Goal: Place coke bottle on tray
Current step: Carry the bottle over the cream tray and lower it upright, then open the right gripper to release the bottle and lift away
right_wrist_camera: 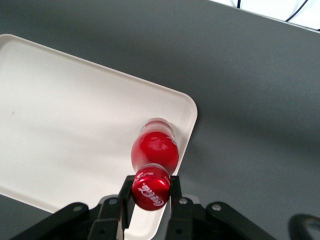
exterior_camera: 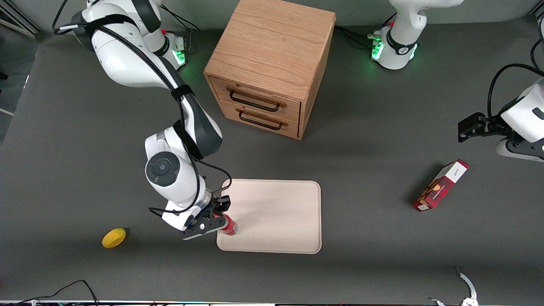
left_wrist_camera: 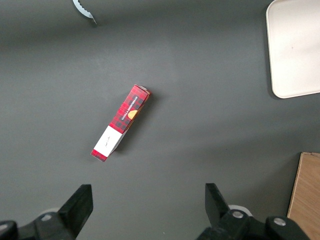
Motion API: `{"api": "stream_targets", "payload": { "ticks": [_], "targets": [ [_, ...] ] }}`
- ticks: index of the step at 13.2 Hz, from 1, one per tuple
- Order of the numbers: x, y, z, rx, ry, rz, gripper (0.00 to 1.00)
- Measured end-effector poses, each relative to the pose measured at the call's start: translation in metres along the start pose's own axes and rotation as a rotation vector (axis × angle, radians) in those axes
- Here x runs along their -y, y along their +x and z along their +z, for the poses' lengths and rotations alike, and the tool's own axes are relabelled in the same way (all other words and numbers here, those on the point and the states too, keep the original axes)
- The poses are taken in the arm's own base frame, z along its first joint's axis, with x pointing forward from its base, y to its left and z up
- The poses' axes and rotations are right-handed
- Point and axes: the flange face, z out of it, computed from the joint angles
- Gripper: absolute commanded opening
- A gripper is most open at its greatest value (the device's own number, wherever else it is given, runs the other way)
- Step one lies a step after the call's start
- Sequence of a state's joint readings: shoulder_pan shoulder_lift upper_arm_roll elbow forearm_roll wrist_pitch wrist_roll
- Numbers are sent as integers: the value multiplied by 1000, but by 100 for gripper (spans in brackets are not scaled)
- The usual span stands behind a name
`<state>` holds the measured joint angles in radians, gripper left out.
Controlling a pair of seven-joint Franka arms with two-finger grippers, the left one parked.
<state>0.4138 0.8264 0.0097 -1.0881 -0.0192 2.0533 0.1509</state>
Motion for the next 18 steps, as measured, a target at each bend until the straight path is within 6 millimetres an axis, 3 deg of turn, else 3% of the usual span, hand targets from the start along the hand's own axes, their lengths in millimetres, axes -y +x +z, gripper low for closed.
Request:
{"api": "stream_targets", "payload": {
  "ticks": [3,4,6,8,10,18],
  "targets": [
    [0,1,9,-3,0,0,0],
    [0,1,9,-3,0,0,6],
    [0,1,9,-3,0,0,39],
    [0,1,9,-5,0,0,82],
    [0,2,8,-9,1,0,96],
    [-2,6,-2,-33,1,3,99]
  ]
}}
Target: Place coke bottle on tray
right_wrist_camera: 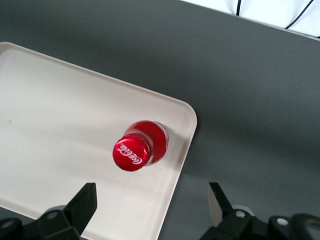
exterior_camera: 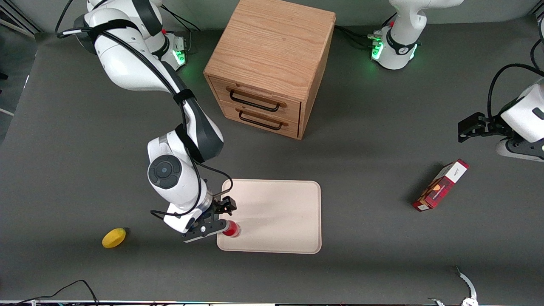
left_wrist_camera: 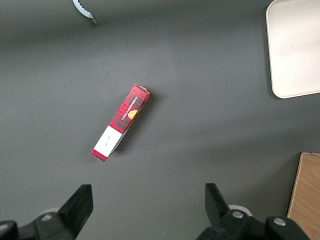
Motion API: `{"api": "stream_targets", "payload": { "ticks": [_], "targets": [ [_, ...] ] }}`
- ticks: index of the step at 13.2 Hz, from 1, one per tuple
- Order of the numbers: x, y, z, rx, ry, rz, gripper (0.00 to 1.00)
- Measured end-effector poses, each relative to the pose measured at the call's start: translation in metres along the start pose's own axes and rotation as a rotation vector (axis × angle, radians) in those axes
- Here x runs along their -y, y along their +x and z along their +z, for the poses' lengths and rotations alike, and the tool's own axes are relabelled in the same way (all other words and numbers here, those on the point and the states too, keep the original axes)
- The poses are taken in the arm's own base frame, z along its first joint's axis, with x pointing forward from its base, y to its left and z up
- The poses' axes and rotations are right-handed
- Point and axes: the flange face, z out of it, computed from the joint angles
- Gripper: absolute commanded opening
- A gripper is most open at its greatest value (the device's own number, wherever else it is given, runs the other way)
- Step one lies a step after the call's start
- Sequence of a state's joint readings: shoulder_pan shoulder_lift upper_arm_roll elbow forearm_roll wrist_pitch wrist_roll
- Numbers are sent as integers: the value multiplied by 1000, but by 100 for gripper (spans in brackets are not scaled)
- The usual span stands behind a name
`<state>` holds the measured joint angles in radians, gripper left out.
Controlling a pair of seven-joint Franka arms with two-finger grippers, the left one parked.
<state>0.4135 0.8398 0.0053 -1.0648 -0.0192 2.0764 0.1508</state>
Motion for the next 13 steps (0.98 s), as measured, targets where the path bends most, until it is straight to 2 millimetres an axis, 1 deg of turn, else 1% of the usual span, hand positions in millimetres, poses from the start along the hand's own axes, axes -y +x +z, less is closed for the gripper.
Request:
{"api": "stream_targets", "payload": {
  "ticks": [2,3,4,7,9,13],
  "targets": [
    [-3,2,-17,-7,-2,5,99],
    [-8,1,-29,6,-6,10,100],
    [-15,0,-44,25,-12,19,100],
    [-46,-11,-100,67,-24,42,100],
    [-72,-27,-136,72,-28,41,98],
    [-139,-79,-200,90,-40,103,99]
  ]
}}
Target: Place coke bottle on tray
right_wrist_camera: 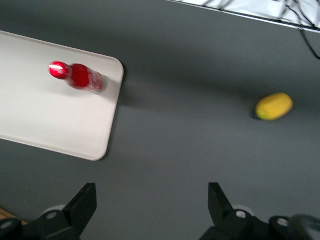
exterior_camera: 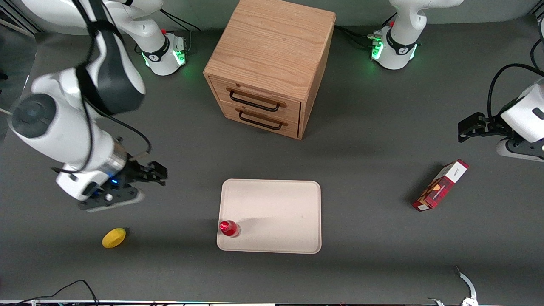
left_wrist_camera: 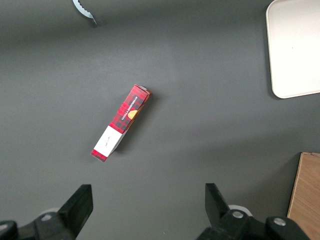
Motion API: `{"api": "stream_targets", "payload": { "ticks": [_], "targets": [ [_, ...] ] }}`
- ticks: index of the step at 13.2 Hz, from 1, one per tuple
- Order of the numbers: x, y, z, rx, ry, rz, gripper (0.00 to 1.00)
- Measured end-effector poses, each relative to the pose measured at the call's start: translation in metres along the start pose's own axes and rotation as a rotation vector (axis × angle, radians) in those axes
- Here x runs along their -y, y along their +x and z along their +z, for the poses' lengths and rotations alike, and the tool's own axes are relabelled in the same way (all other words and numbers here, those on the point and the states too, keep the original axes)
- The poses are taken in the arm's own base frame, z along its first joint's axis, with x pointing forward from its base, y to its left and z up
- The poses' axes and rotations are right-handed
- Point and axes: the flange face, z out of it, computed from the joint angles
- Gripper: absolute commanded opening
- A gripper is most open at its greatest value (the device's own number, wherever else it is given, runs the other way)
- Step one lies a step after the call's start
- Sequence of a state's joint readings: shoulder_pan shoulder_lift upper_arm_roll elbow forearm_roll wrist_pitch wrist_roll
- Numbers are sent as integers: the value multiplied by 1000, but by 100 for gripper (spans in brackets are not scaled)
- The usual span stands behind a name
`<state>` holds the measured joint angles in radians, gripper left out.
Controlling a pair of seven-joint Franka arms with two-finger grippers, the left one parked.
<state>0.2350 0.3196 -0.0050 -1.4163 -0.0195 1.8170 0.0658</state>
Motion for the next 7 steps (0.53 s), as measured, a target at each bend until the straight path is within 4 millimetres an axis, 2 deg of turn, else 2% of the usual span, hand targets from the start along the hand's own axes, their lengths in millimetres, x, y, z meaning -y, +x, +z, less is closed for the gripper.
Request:
{"api": "stream_targets", "payload": {
  "ticks": [4,5,7],
  "targets": [
    [-91,-50,-45,68,-5,-7,99],
    [-107,-58,-53,74,-5,2,100],
    [-116,-63,-64,63,-6,15,100]
  ]
}}
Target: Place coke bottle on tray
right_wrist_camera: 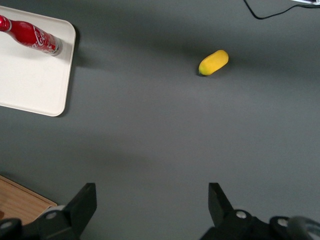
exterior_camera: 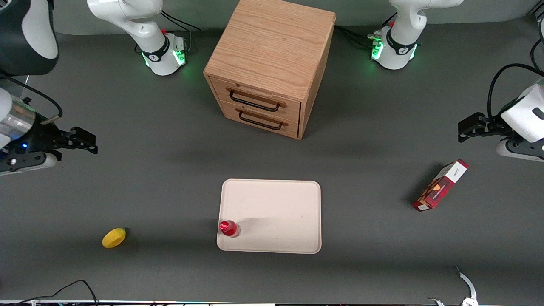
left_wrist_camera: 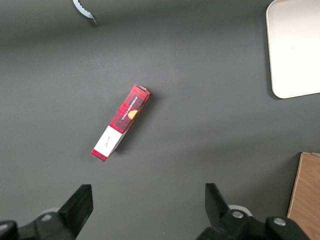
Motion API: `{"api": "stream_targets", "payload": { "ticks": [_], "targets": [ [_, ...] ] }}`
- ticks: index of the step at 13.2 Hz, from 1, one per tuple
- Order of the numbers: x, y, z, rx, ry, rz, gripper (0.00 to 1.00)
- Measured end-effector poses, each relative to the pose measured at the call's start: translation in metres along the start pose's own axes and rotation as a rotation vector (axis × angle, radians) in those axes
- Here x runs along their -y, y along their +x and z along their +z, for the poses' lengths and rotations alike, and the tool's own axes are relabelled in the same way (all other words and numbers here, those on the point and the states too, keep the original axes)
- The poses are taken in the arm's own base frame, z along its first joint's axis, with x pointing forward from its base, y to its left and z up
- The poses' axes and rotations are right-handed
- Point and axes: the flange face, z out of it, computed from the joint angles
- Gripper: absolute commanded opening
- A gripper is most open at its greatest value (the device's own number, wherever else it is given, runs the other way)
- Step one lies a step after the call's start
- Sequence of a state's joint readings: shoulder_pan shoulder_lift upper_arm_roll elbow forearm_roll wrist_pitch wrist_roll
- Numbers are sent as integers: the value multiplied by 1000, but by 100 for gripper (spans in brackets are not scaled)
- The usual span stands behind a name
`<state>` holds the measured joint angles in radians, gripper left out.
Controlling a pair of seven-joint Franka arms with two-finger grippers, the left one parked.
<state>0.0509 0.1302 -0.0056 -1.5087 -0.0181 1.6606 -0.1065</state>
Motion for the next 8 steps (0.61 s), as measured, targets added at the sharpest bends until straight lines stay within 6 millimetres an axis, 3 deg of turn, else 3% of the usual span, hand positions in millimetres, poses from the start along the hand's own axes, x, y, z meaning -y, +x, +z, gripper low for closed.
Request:
{"api": "stream_targets", "payload": {
  "ticks": [4,8],
  "targets": [
    [8,-5,-18,20,4,-5,100],
    [-4,-15,-31,62,7,27,100]
  ]
}}
